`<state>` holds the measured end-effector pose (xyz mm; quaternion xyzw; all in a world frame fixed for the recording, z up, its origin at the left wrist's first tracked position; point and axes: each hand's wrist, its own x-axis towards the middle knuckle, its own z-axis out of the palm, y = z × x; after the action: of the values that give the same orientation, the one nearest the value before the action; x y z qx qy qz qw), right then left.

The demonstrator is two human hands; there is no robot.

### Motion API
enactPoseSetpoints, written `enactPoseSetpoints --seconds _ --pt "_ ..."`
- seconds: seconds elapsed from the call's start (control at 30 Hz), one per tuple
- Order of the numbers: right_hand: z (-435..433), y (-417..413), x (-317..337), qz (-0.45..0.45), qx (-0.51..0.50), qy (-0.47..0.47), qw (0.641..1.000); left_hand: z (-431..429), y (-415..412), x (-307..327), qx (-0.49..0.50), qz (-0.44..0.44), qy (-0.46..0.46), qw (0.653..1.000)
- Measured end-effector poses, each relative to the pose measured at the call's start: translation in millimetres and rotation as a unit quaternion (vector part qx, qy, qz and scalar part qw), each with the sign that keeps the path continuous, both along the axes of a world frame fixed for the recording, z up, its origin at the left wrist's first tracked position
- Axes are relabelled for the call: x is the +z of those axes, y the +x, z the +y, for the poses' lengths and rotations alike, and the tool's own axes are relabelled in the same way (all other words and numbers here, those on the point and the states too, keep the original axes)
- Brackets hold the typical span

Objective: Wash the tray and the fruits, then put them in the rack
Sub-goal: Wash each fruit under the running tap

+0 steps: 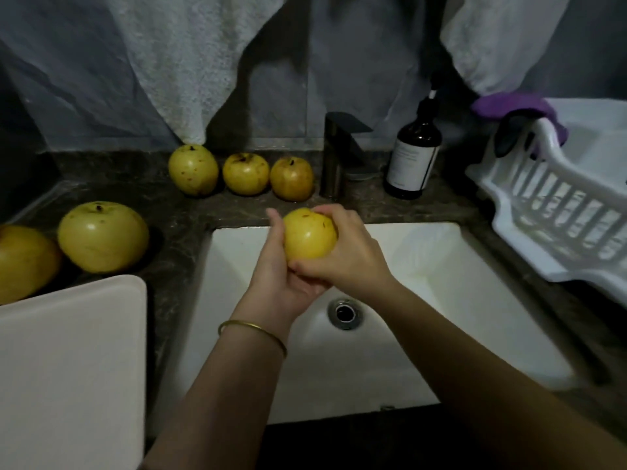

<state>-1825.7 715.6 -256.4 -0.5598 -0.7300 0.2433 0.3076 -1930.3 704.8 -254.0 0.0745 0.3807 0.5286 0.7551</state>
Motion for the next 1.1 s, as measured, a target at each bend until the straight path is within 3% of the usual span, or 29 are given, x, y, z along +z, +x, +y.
enactPoseSetpoints --seconds 0.1,0.2,0.3,0.4,0.5,0.63,0.7,0.77,0.9,1.0,1.1 --pt "6.7 25.7 1.6 0.152 0.032 -0.091 0.984 6.9 11.6 11.9 0.022 0.059 -0.074 0.995" --pt "19.1 48.1 -7.0 0.271 -0.067 -0.159 0.947 15.7 28.5 16.2 0.044 0.082 -0.116 0.989" --pt "36.5 58.6 -23.1 0.229 -0.176 -0.151 0.945 26.6 43.9 10.8 0.06 0.044 -0.158 0.985" --pt "45.2 57.9 -29.9 0.188 -0.201 -0.165 0.947 37.9 54.3 2.1 0.08 0.026 -0.177 0.981" --pt "45.3 58.1 -22.9 0.206 -0.242 -0.106 0.942 47.0 56.7 -10.9 0.063 0.024 -0.159 0.985" --pt "40.0 53.4 12.8 0.214 -0.282 0.103 0.93 53.2 59.2 -17.1 0.029 0.05 -0.108 0.992" --pt "48.8 44.8 40.6 0.173 -0.25 0.188 0.934 54.7 61.5 -18.1 0.017 0.035 -0.066 0.997" --pt "68.0 34.8 70.3 0.077 -0.222 0.22 0.947 54.6 60.4 -20.2 0.018 0.007 -0.04 0.999" --pt "111.6 12.8 114.2 -0.13 -0.144 0.115 0.974 58.5 58.6 -28.2 0.04 -0.025 -0.003 0.999" --pt "138.0 -5.3 117.0 -0.28 -0.112 0.041 0.953 63.3 59.6 -36.8 0.056 -0.047 0.039 0.997" --pt "156.2 -17.7 107.5 -0.384 -0.118 0.049 0.914 66.9 62.8 -42.6 0.053 -0.077 0.049 0.994"
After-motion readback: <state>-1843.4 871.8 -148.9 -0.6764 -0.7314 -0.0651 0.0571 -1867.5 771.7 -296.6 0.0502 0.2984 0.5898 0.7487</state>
